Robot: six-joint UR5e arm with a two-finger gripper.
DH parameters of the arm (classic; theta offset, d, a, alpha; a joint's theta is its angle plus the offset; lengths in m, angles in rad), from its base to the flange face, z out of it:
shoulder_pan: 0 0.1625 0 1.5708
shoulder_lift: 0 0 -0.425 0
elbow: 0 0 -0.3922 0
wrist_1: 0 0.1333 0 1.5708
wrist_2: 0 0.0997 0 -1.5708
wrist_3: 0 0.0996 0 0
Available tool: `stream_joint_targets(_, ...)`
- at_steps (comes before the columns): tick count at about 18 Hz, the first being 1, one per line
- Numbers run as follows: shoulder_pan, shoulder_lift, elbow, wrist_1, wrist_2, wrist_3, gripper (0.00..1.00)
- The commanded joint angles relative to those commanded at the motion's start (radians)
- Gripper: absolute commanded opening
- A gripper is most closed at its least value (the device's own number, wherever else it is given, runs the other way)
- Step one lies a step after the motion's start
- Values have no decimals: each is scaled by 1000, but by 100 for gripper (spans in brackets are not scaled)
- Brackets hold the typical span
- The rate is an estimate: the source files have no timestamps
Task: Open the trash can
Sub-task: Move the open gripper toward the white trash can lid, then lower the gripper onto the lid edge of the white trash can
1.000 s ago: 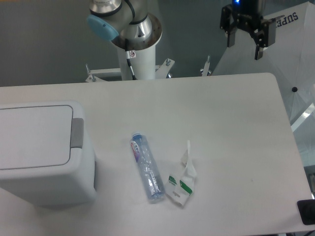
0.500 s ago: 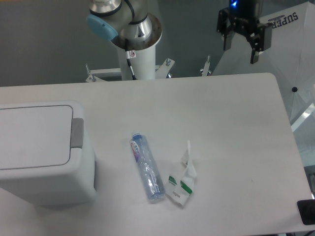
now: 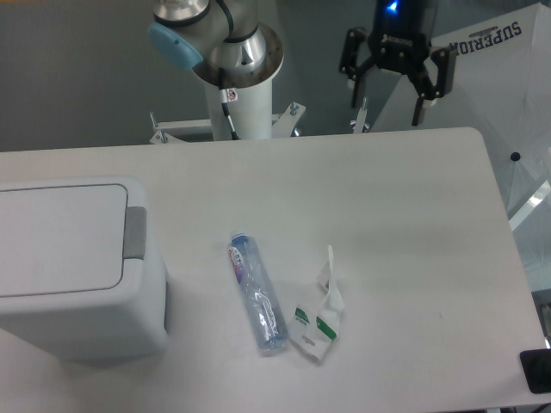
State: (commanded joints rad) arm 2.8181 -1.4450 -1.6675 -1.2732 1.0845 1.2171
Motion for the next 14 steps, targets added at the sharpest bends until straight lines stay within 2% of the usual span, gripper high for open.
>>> stream_joint_targets(1,-20,0,0,9,-2,-72,100)
stream_joint_targets(4,-95,-8,-15,92,-2,-246,100)
stream_joint_targets(8,-224,-35,-21,124,0,-518,100)
stream_joint_targets(11,-261,-46,-21,181,-3,-752,100)
stream_joint_targets(14,-295,-64,-26,227,-8,-882,100)
